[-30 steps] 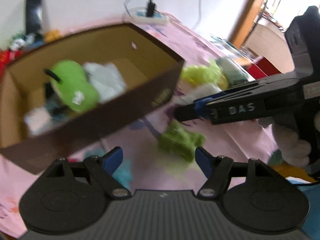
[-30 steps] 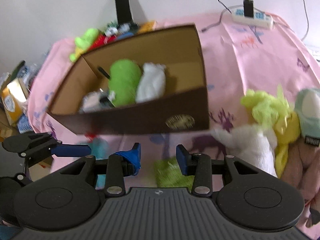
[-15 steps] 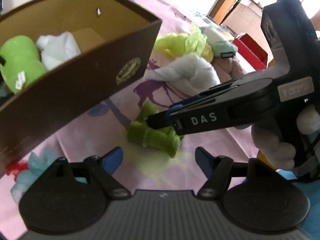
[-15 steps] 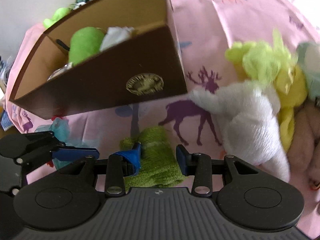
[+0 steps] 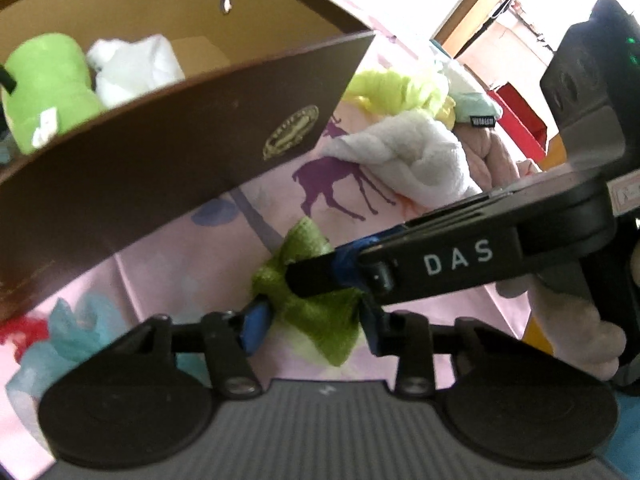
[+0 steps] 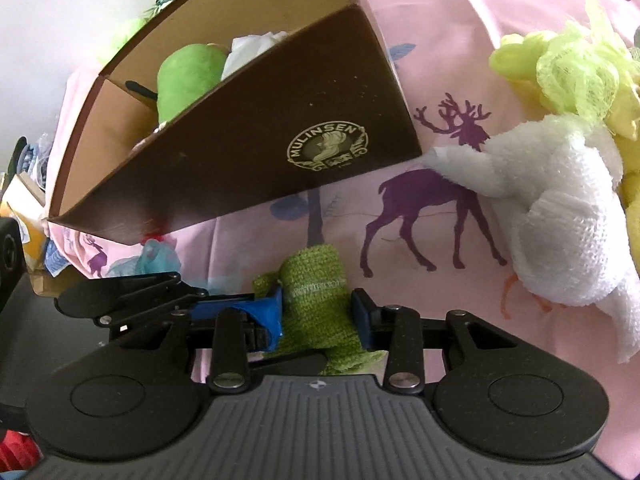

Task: Organize soft objects
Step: 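Close both grippers on the green knit cloth, then carry the green knit cloth with both grippers into the box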

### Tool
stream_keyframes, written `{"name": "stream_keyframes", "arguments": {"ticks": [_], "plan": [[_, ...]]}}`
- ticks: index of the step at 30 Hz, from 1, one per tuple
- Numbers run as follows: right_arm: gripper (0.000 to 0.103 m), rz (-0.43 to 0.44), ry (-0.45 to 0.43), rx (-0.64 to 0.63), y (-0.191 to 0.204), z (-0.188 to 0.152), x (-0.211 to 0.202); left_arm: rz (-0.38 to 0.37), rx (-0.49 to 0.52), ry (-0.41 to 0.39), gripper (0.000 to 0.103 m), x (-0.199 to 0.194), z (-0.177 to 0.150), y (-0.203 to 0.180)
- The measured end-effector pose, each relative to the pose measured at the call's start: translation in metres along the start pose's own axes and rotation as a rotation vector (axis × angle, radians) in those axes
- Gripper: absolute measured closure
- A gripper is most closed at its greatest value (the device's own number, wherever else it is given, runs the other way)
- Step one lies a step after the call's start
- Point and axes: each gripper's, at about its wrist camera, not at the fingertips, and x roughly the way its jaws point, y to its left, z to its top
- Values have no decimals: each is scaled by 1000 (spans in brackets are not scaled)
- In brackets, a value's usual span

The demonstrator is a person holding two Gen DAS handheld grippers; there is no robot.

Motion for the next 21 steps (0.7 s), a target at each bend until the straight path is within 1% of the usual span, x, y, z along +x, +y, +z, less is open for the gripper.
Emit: {"name": "stream_keyframes", "arguments": {"ticks": [4,6,10,13,18,21], "plan": [[83,33,-7,6,-2,4,-7,22,36,-45,71,-11,0,-5],[83,46,-12,-1,4,7,-17,36,62,-65,71,-18,0,-9],[83,86,-29,-40,15,10,-32,58,110,-120,71,-40,-2,-17],[83,126,-44,-75,24,13,-44,66,128,-164,71,-60,-3,-21],[83,193,-97,-138,43,21,-65,86,139,-258,71,-96,-2,-25],[83,232,-149,-180,57,28,-79,106,141,-325,71,-118,2,-25]]}}
